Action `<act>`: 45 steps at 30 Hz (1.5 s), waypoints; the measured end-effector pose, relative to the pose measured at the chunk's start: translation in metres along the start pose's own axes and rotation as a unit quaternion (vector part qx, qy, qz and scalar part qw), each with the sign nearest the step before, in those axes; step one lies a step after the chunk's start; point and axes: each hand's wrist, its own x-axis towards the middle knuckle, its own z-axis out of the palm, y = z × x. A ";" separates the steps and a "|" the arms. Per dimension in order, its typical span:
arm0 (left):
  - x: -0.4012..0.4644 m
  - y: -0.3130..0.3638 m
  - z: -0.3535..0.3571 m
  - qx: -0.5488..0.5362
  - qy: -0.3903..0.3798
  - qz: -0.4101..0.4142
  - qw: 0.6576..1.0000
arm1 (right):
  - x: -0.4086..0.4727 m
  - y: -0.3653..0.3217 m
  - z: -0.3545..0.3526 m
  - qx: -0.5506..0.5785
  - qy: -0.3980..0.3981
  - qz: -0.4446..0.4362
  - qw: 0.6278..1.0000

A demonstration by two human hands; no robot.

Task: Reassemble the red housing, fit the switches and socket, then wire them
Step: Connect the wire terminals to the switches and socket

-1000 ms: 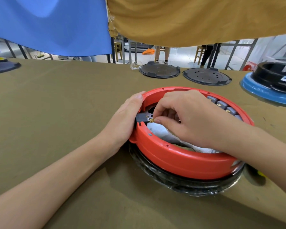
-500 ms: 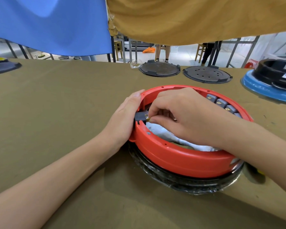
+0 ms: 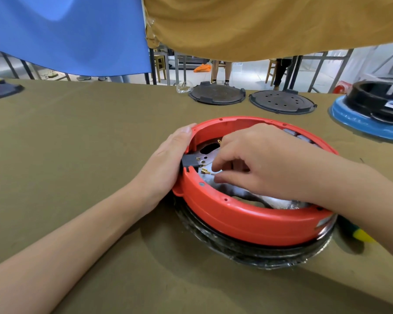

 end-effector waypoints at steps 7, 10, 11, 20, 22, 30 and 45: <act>0.000 0.002 0.001 -0.006 -0.008 -0.004 1.000 | 0.002 -0.011 0.002 -0.102 -0.062 0.038 0.992; -0.001 0.003 0.001 -0.012 -0.004 -0.006 1.000 | 0.003 -0.012 0.004 -0.110 -0.050 0.029 0.992; -0.001 0.003 0.001 -0.013 -0.006 -0.006 1.000 | 0.003 -0.011 0.004 -0.115 -0.044 0.019 0.992; -0.002 0.005 0.001 -0.002 -0.005 0.006 1.000 | -0.005 0.009 -0.011 0.069 -0.017 0.008 0.997; -0.003 0.006 0.001 0.004 -0.003 0.008 1.000 | -0.006 0.012 -0.012 0.087 -0.009 0.011 0.996; -0.002 0.007 0.000 0.016 -0.013 0.024 0.999 | 0.002 0.008 -0.001 0.152 0.030 0.007 0.988; -0.001 0.006 0.000 0.007 -0.009 0.013 1.000 | 0.003 0.005 0.006 0.145 0.074 0.014 0.987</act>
